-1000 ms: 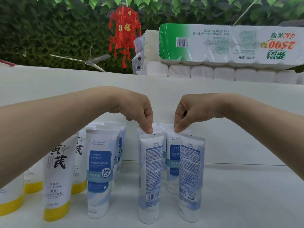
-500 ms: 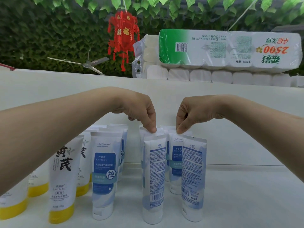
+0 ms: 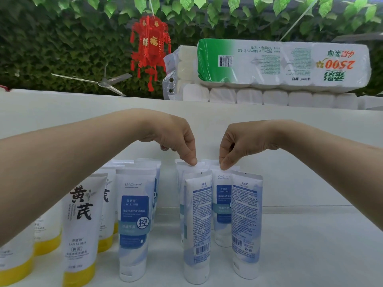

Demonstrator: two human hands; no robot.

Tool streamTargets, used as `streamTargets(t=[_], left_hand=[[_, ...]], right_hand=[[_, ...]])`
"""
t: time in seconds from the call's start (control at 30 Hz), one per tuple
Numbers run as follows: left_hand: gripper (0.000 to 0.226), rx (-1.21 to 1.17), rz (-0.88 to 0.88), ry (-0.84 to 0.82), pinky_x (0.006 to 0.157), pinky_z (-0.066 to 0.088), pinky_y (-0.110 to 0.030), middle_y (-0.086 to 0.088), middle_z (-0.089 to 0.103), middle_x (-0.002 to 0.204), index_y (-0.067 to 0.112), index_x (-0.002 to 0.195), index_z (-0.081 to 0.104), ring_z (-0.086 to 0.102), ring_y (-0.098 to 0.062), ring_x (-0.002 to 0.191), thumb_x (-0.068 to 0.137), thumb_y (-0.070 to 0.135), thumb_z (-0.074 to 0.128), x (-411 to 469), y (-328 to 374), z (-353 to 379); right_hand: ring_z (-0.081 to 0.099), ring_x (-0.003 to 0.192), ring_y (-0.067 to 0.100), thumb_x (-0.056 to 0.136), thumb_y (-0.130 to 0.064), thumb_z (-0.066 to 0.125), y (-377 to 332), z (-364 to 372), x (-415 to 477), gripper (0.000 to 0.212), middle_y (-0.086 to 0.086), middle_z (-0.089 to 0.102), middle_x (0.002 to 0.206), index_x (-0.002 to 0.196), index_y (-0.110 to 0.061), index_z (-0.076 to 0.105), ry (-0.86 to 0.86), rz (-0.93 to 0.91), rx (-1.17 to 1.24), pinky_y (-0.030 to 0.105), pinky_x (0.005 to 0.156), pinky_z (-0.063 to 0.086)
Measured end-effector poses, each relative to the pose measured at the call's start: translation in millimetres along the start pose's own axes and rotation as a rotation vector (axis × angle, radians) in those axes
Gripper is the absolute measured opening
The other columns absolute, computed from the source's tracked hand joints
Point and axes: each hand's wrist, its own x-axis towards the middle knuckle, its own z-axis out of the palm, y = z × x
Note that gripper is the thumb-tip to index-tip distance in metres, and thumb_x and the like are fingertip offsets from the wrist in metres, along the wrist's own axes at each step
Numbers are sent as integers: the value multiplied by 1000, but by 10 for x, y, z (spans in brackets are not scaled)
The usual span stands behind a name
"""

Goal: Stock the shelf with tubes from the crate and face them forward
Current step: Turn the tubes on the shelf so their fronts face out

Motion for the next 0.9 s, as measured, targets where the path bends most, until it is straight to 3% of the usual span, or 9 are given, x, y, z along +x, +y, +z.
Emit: streamTargets(t=[0.13,0.27,0.37,0.43,0.5,0.63,0.9], left_hand=[[24,8,5,-3,68,40,-24,5,66,89,20,93,76,50,-13,84,75,36,81,3,15,-11],[24,24,16,8,59,38,-22,3,67,91,19,93,76,46,-11,72,75,35,80,8,61,-32],[26,34,37,35,60,39,-21,2,70,97,19,95,76,48,-9,71,76,36,80,-12,112,-39],[27,37,59,50,60,39,-21,4,69,92,20,96,75,49,-8,70,76,37,80,-45,149,-35],[27,43,81,70,59,38,-23,8,65,84,22,97,74,49,-8,70,76,39,78,-93,186,-27],[28,2,129,132,63,40,-26,7,64,85,27,101,71,53,-10,80,78,42,76,-210,212,0],[26,-34,235,145,75,45,-27,11,71,100,38,106,67,59,-10,102,85,54,64,-489,199,21]], right_hand=[[64,91,5,79,-28,81,-33,-18,0,11,-11,76,87,86,-20,80,-14,19,-37,36,99,50],[64,100,15,78,-29,81,-59,-16,10,11,-9,76,87,85,-21,79,-11,63,-80,43,103,48],[59,91,17,79,-29,81,-93,-3,-21,11,-2,76,92,86,-21,79,-13,89,-82,40,94,49],[54,84,11,79,-30,80,-119,9,-73,14,-2,73,89,91,-22,78,-17,109,-86,31,77,45],[55,84,10,80,-32,79,-138,11,-136,16,-5,74,92,94,-25,78,4,114,-92,28,73,41],[62,108,17,83,-38,74,-195,-43,-294,17,-5,74,102,99,-32,75,119,77,-71,35,88,48],[60,100,12,89,-51,61,-302,-68,-646,23,-11,74,96,104,-39,74,150,34,-42,31,83,46]])
